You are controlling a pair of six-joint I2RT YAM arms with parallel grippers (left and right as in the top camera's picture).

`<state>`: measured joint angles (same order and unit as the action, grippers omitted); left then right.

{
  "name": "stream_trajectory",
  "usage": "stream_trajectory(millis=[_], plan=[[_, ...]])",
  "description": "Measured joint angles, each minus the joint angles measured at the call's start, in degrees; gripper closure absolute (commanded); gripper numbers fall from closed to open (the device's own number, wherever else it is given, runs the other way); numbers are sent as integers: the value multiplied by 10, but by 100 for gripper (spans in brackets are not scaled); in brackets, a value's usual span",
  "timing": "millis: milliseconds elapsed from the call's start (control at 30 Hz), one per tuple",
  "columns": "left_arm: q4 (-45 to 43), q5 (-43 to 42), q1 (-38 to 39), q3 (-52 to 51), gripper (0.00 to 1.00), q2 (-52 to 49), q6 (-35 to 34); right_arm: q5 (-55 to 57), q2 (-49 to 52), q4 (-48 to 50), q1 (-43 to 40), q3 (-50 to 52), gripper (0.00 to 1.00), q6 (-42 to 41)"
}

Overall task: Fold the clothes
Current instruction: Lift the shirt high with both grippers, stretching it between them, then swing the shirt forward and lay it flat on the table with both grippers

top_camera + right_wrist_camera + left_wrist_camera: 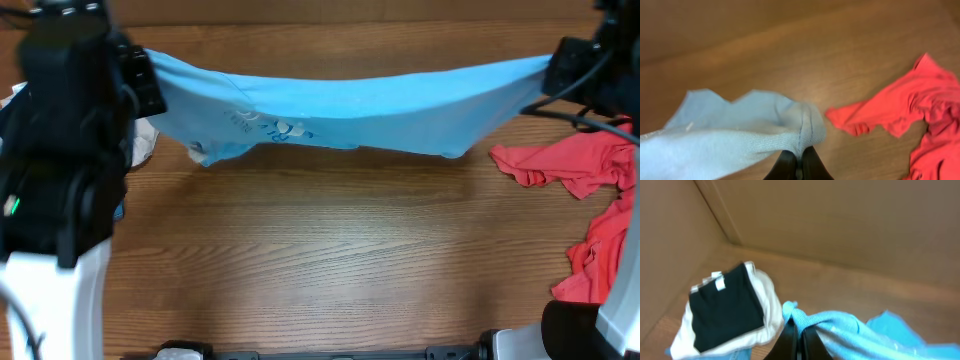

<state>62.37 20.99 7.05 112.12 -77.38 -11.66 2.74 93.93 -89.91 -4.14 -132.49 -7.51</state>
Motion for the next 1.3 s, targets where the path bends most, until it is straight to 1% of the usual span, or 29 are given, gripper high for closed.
stream_trajectory(millis=[167,267,467,600,733,833,933,1000,1133,1233,1300], plan=[[-39,9,0,0,96,61,-2,0,-16,-31,0,-100,96,0],[-53,11,0,0,96,92,-2,0,-36,-33,0,-137,96,0],[-72,16,0,1,96,135,-2,-2,-85,-16,0,-165,96,0],[-82,20,0,4,96,131,-2,-2,-89,-13,0,-169,96,0],[-82,19,0,5,96,97,-2,-2,-53,-12,0,-171,96,0],[-87,19,0,6,96,45,-2,-2,-1,-12,0,-171,96,1],[-110,18,0,6,96,-25,-2,-8,62,-4,0,-171,96,0],[-146,15,-1,6,96,-76,-2,-14,108,16,0,-169,96,1],[-265,3,-15,3,96,-173,-2,-28,190,95,0,-166,96,0],[-346,-14,-36,2,96,-211,-4,-34,225,162,0,-159,96,0],[-380,-36,-57,7,96,-216,-16,-38,229,209,0,-159,96,0]])
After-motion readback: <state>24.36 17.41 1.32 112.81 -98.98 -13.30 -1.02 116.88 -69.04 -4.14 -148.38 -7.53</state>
